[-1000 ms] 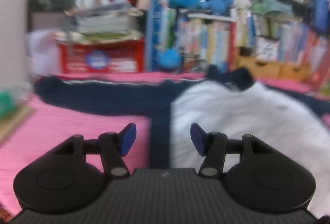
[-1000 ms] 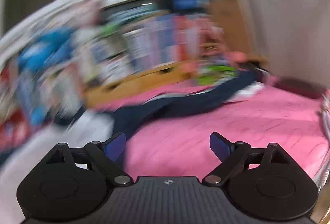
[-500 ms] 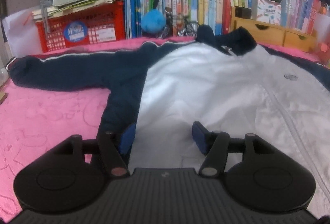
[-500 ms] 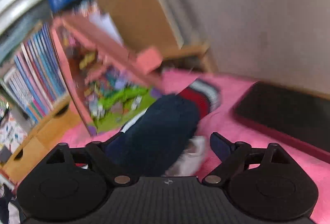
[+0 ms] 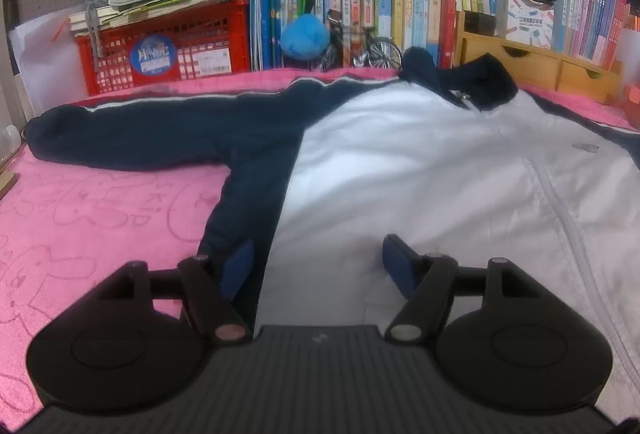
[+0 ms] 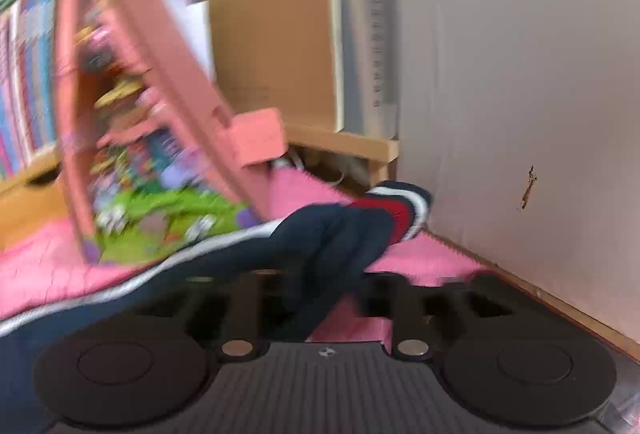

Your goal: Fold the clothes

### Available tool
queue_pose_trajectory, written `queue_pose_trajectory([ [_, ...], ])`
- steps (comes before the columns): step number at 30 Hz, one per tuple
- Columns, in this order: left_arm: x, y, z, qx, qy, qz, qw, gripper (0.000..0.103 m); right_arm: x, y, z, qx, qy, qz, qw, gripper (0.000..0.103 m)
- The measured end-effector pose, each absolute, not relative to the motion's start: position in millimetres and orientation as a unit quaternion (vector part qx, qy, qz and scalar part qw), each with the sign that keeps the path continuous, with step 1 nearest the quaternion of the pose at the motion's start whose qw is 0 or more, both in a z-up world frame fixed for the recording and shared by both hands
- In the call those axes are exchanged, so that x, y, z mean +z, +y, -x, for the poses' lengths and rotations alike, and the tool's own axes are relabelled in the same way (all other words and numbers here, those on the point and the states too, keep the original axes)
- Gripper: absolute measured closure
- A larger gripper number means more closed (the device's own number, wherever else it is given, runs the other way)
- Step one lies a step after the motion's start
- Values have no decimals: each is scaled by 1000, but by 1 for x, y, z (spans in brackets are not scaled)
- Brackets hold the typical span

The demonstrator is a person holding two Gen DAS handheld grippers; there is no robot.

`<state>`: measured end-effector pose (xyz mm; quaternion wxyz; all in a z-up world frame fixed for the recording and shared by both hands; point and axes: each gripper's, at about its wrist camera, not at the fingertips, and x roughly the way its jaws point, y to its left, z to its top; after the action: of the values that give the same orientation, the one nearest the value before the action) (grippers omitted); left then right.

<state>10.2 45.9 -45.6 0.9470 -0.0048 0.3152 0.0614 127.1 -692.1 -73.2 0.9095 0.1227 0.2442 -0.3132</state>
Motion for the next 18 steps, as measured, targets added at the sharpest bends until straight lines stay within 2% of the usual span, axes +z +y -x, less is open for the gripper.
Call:
queue_pose_trajectory([
  [1, -45, 46, -10, 61, 315, 5, 947, 31, -69, -681, -121, -318, 240, -114, 910, 10],
  [5, -45, 45, -9, 58, 314, 3, 948, 31, -35, -612, -96, -277, 206, -77, 935, 9],
  [11, -40, 48, 2, 76, 300, -42, 950, 30, -13, -445, -75, 12, 219, -85, 972, 3],
  [13, -35, 64, 2, 120, 291, -43, 948, 34, -22, -383, -72, 105, 243, -74, 962, 3],
  [18, -13, 131, -24, 109, 231, 85, 963, 37, -57, -266, -61, 243, 316, -39, 916, 3],
])
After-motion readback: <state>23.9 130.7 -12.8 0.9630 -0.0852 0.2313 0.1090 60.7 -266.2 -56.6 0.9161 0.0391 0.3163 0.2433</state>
